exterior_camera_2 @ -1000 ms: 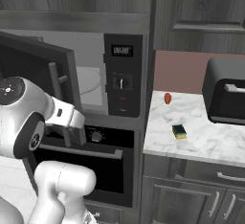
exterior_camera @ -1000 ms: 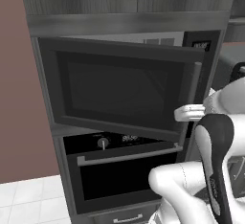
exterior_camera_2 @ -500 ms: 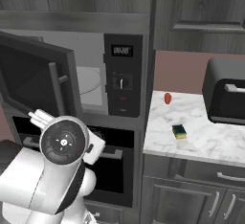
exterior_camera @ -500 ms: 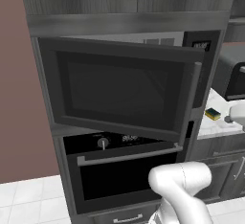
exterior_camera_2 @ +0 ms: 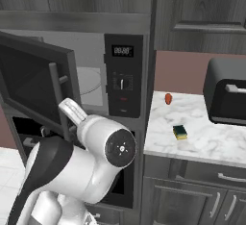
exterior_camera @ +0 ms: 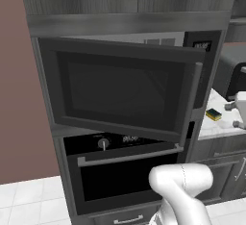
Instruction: Place the sponge inside the microwave to prepare for sanitizing.
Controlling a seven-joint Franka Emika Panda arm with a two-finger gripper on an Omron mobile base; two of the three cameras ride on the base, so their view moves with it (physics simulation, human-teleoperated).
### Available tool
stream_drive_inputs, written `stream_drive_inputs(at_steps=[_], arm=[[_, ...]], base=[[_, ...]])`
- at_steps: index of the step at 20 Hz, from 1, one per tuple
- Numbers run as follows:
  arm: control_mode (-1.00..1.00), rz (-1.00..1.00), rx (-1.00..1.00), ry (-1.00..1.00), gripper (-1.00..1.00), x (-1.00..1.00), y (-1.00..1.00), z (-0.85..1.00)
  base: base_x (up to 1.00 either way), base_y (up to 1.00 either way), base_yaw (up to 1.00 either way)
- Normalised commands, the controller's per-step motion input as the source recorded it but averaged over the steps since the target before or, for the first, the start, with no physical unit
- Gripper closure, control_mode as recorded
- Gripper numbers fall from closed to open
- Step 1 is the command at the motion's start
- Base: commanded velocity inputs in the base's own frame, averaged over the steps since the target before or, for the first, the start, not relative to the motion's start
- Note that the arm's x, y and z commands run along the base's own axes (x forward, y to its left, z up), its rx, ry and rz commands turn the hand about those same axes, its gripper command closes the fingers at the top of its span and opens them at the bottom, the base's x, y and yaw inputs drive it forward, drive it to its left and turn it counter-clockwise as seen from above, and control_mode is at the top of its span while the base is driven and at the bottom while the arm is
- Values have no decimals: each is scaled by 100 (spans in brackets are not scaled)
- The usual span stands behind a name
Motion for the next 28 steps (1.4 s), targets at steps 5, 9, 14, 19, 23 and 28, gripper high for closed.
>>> stream_drive_inputs(at_steps=[5, 9, 14, 19, 23, 28], arm=[[-100, 0, 20, 8, -100, 58, 0, 0], [-100, 4, 12, 9, -100, 26, 9, 0], [-100, 11, 5, 8, -100, 15, 30, -5], [-100, 18, 4, 6, -100, 30, 31, -12], [-100, 9, 5, 3, -100, 48, 1, -6], [-100, 6, 10, 4, -100, 9, 0, -14]], base=[[0, 0, 0], [0, 0, 0], [0, 0, 0], [0, 0, 0], [0, 0, 0], [0, 0, 0]])
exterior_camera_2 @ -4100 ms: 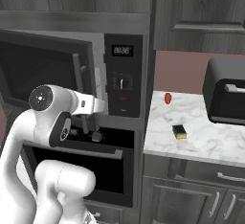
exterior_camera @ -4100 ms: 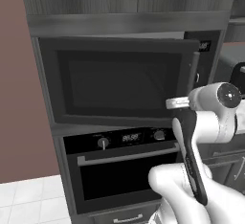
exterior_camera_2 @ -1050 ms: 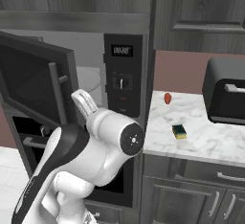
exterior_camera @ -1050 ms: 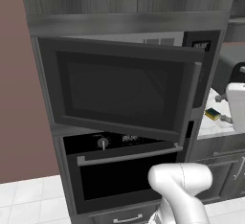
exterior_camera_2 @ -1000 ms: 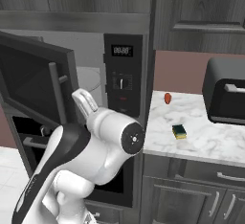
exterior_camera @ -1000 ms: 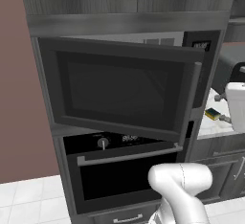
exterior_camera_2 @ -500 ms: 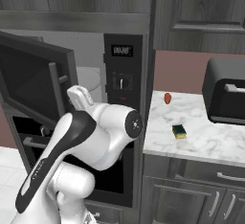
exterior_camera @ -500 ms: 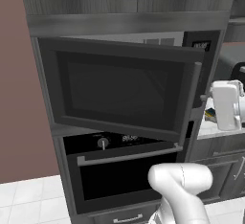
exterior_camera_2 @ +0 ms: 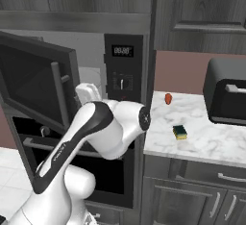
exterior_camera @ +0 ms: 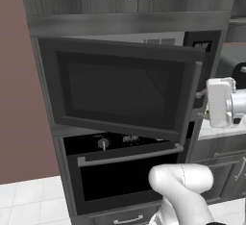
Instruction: Place the sponge inside the microwave to prepare for sanitizing.
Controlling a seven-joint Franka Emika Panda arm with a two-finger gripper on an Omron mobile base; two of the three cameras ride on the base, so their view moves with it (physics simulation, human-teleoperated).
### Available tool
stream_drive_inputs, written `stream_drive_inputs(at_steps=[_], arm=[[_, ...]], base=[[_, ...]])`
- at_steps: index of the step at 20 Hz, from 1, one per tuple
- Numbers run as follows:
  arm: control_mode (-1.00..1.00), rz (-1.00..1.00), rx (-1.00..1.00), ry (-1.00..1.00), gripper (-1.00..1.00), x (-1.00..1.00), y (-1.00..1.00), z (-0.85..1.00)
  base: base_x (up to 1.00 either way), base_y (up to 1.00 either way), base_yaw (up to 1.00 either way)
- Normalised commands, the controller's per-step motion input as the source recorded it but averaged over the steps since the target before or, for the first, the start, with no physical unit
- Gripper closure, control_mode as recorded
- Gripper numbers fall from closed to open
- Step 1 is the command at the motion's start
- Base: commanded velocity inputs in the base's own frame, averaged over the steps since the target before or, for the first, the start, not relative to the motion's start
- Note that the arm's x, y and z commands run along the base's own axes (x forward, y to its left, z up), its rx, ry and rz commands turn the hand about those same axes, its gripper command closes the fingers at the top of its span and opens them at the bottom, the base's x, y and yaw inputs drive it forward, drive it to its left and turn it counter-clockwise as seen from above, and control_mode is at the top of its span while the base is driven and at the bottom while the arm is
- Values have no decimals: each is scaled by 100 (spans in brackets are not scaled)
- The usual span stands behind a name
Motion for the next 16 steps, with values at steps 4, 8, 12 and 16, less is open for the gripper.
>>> stream_drive_inputs(at_steps=[4, 8, 12, 16], arm=[[-100, 4, 19, 0, -100, 0, 0, -14], [-100, 7, 17, 0, -100, 0, 0, -7], [-100, 5, 12, 1, -100, 12, 0, -8], [-100, 3, 11, 6, -100, 38, 0, -6]], base=[[0, 0, 0], [0, 0, 0], [0, 0, 0], [0, 0, 0]])
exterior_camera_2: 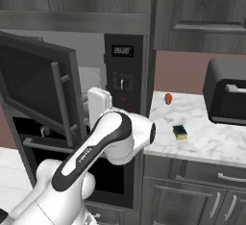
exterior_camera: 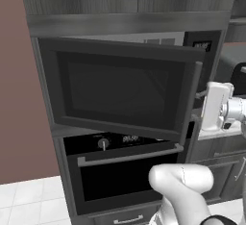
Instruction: Place the sponge inside the microwave to prepare for sanitizing.
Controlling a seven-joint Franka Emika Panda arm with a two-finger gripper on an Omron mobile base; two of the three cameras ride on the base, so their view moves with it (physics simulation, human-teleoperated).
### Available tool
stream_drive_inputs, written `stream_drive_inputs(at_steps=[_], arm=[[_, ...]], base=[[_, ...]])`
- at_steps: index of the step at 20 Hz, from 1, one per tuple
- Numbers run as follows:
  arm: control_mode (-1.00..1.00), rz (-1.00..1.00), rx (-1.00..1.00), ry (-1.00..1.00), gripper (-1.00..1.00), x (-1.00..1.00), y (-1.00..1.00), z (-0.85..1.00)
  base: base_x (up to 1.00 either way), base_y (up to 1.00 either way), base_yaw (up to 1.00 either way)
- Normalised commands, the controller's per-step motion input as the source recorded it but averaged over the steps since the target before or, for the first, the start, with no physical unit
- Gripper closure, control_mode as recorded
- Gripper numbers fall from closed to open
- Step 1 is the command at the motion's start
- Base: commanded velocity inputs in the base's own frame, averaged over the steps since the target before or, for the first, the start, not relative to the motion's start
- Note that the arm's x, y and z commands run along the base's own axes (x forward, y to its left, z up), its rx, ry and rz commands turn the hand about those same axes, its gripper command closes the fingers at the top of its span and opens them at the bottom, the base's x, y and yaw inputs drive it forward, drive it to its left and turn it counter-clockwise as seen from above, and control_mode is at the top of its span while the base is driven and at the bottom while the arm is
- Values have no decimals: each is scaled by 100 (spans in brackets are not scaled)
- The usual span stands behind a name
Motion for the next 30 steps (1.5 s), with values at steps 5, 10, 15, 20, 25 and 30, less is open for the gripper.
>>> stream_drive_inputs(at_steps=[5, 10, 15, 20, 25, 30], arm=[[-100, 1, 0, -1, -100, 62, 0, -24], [-100, 14, 0, 0, -100, 17, 3, -1], [-100, 29, 0, 9, -100, 1, 46, 0], [-100, 45, 4, 11, -100, -12, 80, 0], [-100, 43, 9, 10, -100, -76, 99, 0], [-100, 19, 10, 12, -100, -100, 100, -26]], base=[[0, 0, 0], [0, 0, 0], [0, 0, 0], [0, 0, 0], [0, 0, 0], [0, 0, 0]])
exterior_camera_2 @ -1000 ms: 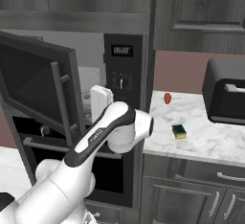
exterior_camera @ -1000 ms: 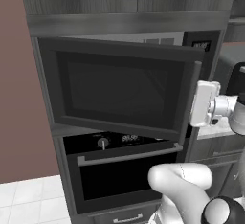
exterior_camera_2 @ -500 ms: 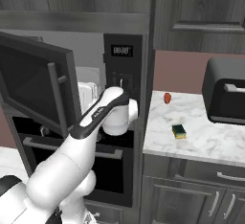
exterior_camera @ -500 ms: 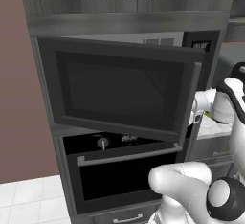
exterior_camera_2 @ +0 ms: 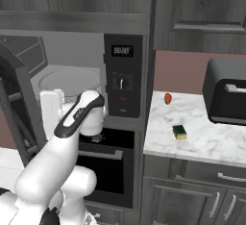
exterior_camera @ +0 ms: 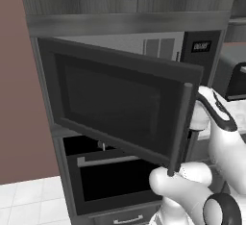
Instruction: Place the sponge inside the microwave to prepare for sanitizing.
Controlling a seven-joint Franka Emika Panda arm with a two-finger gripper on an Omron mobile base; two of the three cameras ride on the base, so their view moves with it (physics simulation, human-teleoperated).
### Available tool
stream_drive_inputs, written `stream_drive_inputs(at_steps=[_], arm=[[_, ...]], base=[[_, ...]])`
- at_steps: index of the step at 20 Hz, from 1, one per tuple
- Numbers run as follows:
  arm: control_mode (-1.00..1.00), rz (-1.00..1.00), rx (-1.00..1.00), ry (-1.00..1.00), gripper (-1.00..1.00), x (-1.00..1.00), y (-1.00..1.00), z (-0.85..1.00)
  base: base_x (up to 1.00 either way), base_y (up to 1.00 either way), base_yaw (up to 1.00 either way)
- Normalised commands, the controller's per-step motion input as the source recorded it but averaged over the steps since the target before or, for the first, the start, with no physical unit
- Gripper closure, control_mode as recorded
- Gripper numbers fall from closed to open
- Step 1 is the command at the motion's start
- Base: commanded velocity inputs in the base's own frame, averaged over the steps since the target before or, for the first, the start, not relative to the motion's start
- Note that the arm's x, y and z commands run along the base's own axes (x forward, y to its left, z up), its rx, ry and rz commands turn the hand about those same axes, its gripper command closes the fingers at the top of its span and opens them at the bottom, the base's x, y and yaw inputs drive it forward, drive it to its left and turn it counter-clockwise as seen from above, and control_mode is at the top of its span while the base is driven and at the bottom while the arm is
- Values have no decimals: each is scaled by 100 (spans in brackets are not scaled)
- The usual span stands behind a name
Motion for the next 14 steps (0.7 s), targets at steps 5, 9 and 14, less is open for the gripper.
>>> stream_drive_inputs(at_steps=[5, 9, 14], arm=[[-100, -24, 0, -1, -100, -100, 100, -34], [-100, -30, 0, 0, -100, -96, 100, -35], [-100, -29, 0, 0, -100, -97, 100, -40]], base=[[0, 0, 0], [0, 0, 0], [0, 0, 0]])
